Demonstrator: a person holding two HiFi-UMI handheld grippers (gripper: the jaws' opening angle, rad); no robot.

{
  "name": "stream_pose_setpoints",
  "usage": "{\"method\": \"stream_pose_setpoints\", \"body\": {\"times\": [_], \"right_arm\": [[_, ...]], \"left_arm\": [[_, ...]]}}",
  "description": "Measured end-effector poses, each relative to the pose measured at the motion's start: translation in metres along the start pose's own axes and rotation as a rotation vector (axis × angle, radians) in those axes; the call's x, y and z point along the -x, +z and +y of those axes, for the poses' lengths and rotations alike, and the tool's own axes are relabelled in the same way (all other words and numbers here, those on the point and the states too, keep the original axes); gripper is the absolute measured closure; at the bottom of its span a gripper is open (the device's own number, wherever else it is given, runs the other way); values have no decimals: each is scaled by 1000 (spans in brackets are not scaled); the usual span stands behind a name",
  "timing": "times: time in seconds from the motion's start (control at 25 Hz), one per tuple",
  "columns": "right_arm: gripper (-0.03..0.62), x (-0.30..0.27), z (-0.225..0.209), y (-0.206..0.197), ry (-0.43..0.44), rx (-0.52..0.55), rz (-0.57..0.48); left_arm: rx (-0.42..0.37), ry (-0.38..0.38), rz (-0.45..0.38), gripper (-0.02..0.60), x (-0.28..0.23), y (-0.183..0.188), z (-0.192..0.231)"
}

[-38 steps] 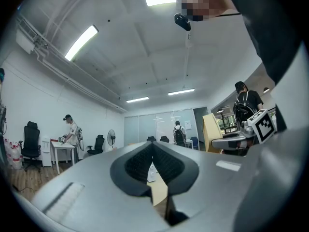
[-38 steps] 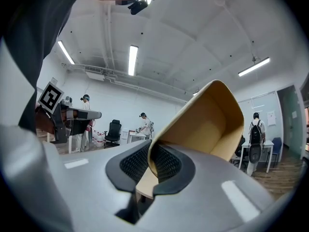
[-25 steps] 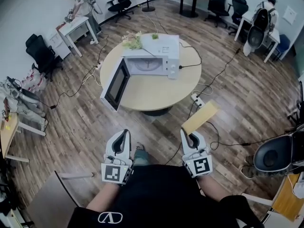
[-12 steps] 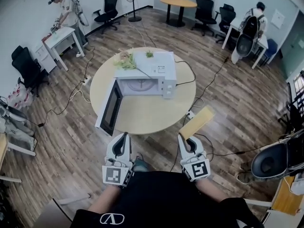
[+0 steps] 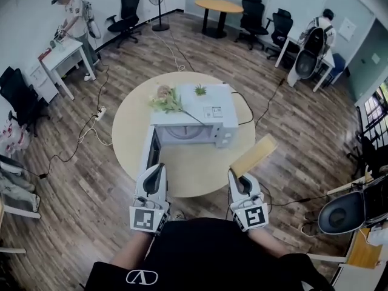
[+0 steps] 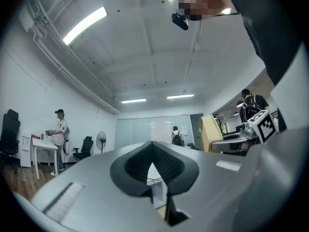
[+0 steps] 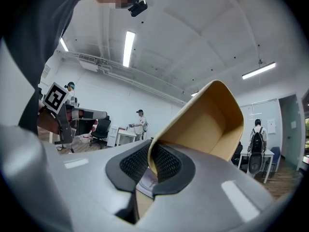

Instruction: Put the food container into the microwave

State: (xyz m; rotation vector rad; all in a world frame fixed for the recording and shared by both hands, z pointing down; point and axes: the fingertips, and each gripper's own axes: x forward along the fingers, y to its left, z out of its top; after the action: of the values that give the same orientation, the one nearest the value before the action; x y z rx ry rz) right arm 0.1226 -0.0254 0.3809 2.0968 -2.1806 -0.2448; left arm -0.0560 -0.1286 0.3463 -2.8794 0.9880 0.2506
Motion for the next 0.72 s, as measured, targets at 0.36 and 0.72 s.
{"method": "stream_pose_setpoints", "body": {"times": [0.36,0.72], "right_arm": [[576,-79,4,1,-28,54,13],[576,-103,-15,1,34,53,10]], "left_arm": [[16,-52,-16,581,-51,-25,63],[8,-14,-11,581,-76,-25,56]]}}
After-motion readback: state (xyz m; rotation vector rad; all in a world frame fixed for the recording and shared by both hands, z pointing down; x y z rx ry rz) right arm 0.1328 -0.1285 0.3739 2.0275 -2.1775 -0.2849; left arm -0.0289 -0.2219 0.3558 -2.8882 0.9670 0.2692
